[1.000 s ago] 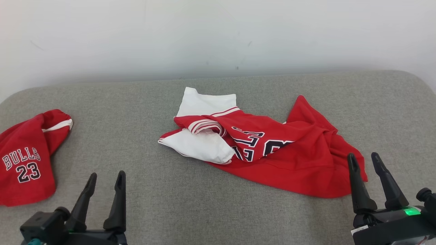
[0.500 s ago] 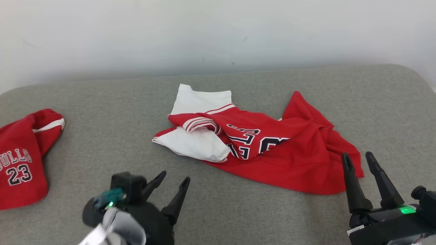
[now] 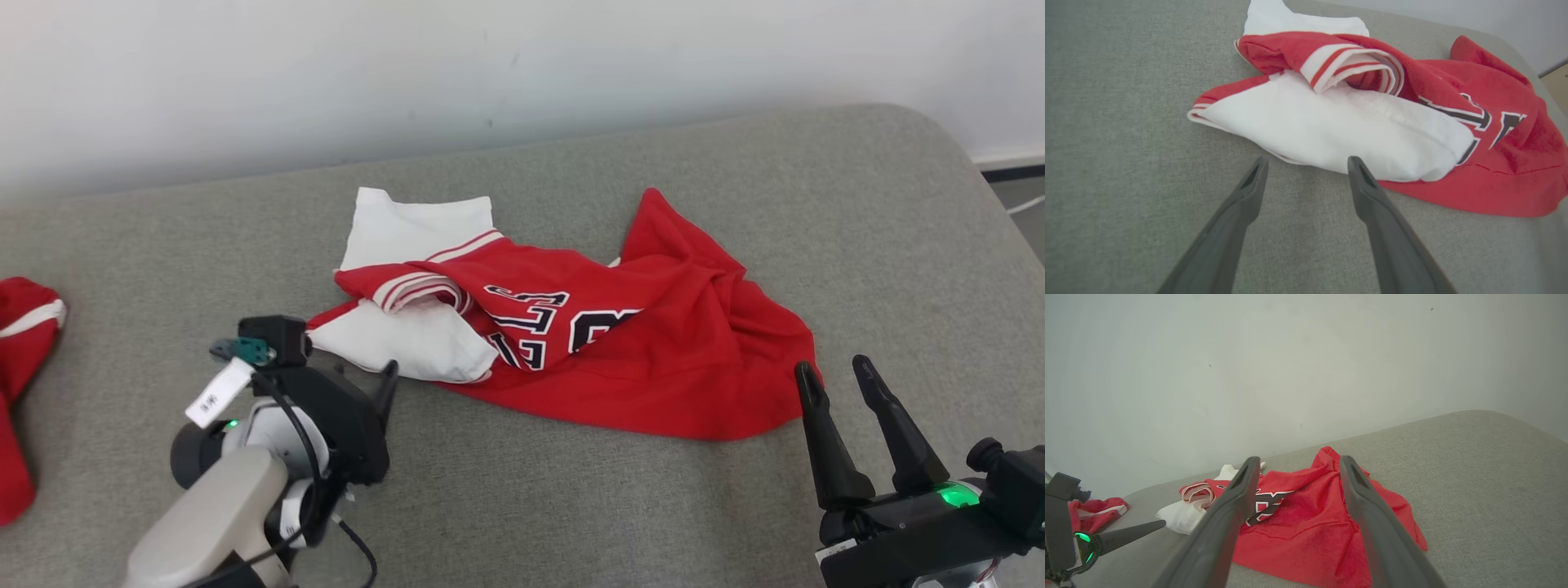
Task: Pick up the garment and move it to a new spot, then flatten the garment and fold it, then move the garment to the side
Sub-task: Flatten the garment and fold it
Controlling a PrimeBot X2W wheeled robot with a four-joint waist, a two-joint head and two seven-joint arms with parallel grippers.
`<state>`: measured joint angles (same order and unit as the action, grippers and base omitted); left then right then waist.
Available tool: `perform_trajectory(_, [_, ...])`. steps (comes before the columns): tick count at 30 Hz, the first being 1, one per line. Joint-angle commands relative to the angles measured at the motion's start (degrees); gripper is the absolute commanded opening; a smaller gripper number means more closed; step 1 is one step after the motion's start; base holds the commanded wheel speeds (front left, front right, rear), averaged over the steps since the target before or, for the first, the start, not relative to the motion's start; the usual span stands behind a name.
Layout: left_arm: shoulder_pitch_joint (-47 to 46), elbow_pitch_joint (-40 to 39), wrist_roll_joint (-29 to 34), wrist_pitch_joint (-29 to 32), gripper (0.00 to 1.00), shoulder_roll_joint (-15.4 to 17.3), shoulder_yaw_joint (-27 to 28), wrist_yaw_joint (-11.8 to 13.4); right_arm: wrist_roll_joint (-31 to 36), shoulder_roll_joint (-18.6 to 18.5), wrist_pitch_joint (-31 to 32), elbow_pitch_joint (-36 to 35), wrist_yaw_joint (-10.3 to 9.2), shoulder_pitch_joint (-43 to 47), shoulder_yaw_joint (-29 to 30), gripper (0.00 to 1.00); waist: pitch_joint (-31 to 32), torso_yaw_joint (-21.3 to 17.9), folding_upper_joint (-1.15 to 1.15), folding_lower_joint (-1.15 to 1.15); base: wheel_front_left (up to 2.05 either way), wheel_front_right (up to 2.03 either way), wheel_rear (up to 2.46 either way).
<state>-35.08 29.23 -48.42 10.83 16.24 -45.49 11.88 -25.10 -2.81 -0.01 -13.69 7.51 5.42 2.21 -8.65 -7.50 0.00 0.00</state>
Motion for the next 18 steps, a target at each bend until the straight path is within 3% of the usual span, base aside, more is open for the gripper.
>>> perform_trajectory(1, [-1.1, 1.0, -0.6, 0.2, 1.0, 0.0, 0.4, 0.2, 0.0, -0.2, -0.1, -0.2, -0.04, -0.1, -0.1, 1.0, -1.3, -1.2, 0.0, 0.0, 0.0, 0.0, 0.0])
perform_trajectory(6, [-3.9, 7.1, -1.8, 1.7, 1.0, -1.0, 1.7, 1.1, 0.1, -0.2, -0.1, -0.6, -0.04, -0.3, -0.6, 1.0, -2.3, -2.0, 0.0, 0.0, 0.0, 0.0, 0.0])
perform_trajectory(10, [-5.3, 9.5, -2.4, 0.9, 1.0, -1.7, 2.4, -0.2, 0.0, -0.2, -0.2, -0.7, -0.04, -0.5, -1.0, 1.0, -3.0, -2.4, 0.0, 0.0, 0.0, 0.0, 0.0])
perform_trajectory(11, [-5.5, 10.0, -2.5, 0.6, 0.93, -1.8, 2.5, -0.4, 0.0, -0.2, -0.2, -0.7, -0.04, -0.5, -1.1, 1.0, -3.0, -2.4, 0.0, 0.0, 0.0, 0.0, 0.0])
perform_trajectory(12, [-5.9, 10.5, -2.6, 0.5, 0.45, -2.0, 2.6, -0.8, 0.0, -0.2, -0.2, -0.7, -0.04, -0.5, -1.1, 1.0, -3.2, -2.4, 0.0, 0.0, 0.0, 0.0, 0.0])
perform_trajectory(13, [-6.3, 10.7, -2.4, 0.0, 0.08, -2.2, 2.5, -1.1, -0.1, -0.2, -0.3, -0.6, -0.04, -0.5, -1.0, 1.0, -3.3, -2.4, 0.0, 0.0, 0.0, 0.0, 0.0])
perform_trajectory(14, [-6.5, 11.0, -2.4, -0.2, 0.0, -2.4, 2.5, -1.4, -0.1, -0.2, -0.3, -0.6, -0.04, -0.5, -1.0, 1.0, -3.3, -2.4, 0.0, 0.0, 0.0, 0.0, 0.0])
perform_trajectory(18, [-7.1, 11.7, -2.3, -2.8, 0.0, -2.5, 3.3, -1.3, -0.1, -0.2, -0.5, -0.4, -0.04, -0.6, -0.5, 1.0, -3.4, -1.6, 0.0, 0.0, 0.0, 0.0, 0.0])
